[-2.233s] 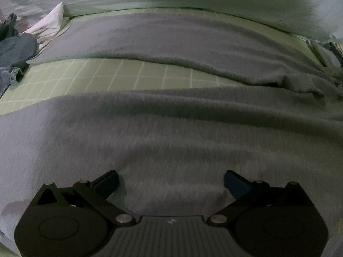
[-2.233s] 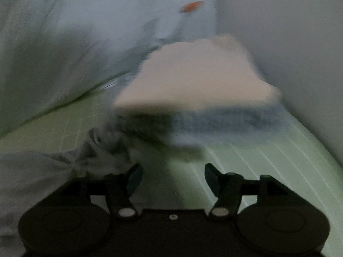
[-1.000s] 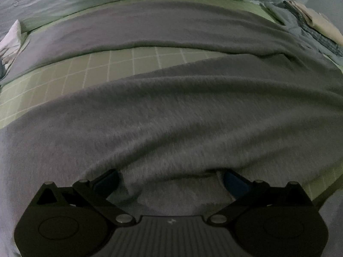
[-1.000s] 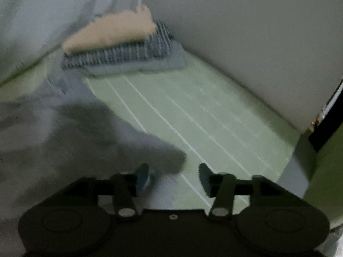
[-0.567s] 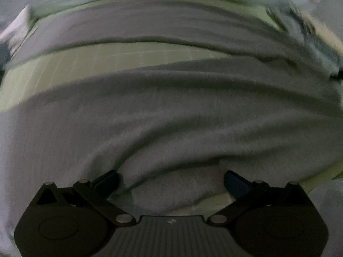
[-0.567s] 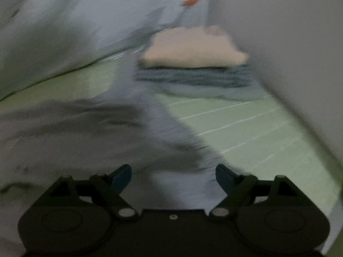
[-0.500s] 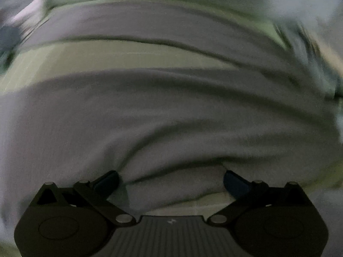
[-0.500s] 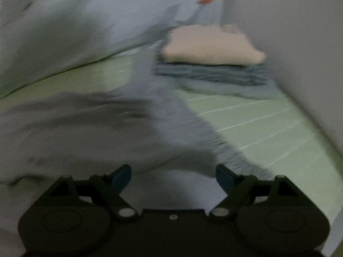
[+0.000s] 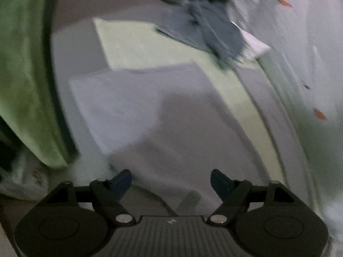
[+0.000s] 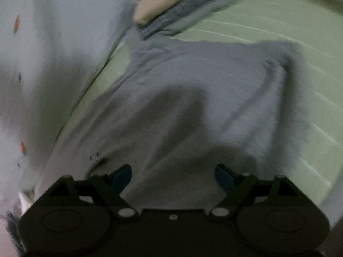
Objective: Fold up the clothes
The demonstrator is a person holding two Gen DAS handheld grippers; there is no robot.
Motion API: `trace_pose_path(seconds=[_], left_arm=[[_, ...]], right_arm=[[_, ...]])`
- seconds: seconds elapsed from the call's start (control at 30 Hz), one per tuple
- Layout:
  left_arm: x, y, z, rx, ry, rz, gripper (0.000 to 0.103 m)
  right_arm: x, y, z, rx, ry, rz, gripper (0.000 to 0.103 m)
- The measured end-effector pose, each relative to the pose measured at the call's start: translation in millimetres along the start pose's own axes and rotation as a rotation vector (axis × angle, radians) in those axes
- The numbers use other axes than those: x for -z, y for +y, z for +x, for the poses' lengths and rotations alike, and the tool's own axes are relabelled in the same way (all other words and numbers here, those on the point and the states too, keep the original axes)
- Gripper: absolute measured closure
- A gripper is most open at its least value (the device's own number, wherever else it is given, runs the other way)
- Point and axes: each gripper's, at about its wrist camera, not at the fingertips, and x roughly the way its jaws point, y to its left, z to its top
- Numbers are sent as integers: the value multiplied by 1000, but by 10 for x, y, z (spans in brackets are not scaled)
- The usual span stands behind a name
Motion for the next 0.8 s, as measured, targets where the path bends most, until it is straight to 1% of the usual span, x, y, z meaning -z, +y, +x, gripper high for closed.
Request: trace_pose_path(seconds=[0.07,0.17,0.23,0.3,0.33,0.37,0.5,0.53,0.57,0.67,0.7,0.73,0.8], left_arm=[[-50,19,38,-44,-9,23,22],[-119,66,105,-89,-8,30,22],[-158,72,139,-106,-12,30,22],[-177,81,176,-114,-13,27,22],[-181,86,196,-116,-13,25,23],[-189,90,214,-115,-13,23,28],[-202,82,219,-117,-20,49,36],[-207,87,217,-121,-22,52,41],[-211,95,210,-123,-24,53,43],[-221,139,155,-120,-30,36,56],[-228,154,130,-113,-32,35,65],[-239,167,110,-106,-32,36,71],[-258,188,86,-98,-30,37,71]], right_arm=[[48,-105,-103,9,-14,38,24],[112,-222,-256,24,-41,89,25],[139,-295,-338,30,-58,126,28],[160,-367,-398,35,-72,166,34],[171,-403,-428,37,-79,186,35],[177,-430,-440,39,-84,198,36],[195,-509,-483,50,-97,232,41],[193,-523,-478,45,-101,243,42],[191,-530,-479,41,-104,253,44],[195,-563,-476,60,-109,269,49],[194,-579,-486,65,-113,271,49],[192,-585,-495,75,-118,269,49],[185,-593,-513,95,-129,263,49]])
